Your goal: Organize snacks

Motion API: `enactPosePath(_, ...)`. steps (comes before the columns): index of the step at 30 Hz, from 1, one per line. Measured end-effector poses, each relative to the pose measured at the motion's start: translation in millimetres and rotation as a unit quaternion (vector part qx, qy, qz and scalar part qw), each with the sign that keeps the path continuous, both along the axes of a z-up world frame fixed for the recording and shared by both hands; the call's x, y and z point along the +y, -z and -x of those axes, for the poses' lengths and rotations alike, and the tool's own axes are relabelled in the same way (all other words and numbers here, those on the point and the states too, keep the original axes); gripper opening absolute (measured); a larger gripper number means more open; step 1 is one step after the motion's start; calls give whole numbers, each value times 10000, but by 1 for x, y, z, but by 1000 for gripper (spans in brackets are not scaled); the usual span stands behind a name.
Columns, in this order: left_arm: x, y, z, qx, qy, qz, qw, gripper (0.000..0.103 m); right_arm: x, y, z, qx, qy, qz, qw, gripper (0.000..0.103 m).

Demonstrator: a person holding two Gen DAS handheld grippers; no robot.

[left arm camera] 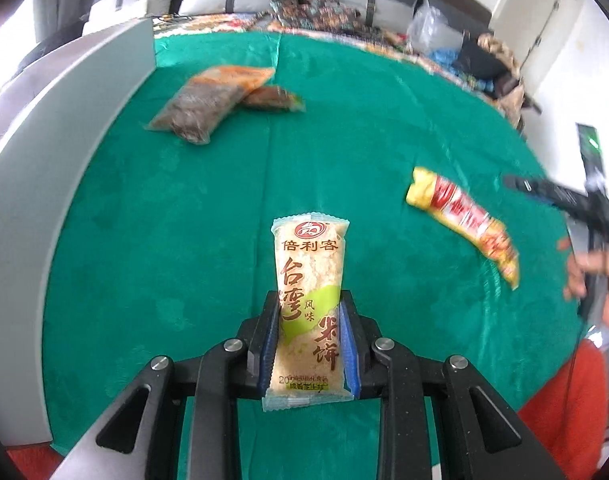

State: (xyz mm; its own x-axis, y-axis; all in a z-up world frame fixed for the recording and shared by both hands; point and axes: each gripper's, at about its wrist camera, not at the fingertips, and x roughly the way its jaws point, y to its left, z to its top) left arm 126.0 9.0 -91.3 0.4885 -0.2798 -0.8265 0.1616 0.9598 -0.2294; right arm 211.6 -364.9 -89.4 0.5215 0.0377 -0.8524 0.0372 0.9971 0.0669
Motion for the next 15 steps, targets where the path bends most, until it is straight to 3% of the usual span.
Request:
enactPosePath(3, 1, -4, 0, -50, -6, 148, 9999, 27, 49, -28, 23, 65, -1401, -599, 9883, 94)
enactPosePath(5, 1, -7, 0, -20, 3, 284, 9996, 27, 75, -31, 25, 334, -1832, -742, 9797, 94)
enactPosePath(10, 26, -29, 17, -69, -85, 577, 9983, 27, 123, 7, 4, 1249, -1966, 163, 9723, 91)
enactPosePath(11, 32, -34, 20, -94, -122, 628, 9979, 27, 128, 13, 4, 1413, -2002, 212, 9693, 65)
enactPosePath(12, 39, -38, 25, -119, -167, 694, 9974, 27, 134, 12, 7, 1403, -2050, 449, 9676, 54)
enactPosePath(15, 60, -52, 33, -219, -292, 850, 9957, 27, 142, 8, 15, 1578, -2144, 482, 9627, 50)
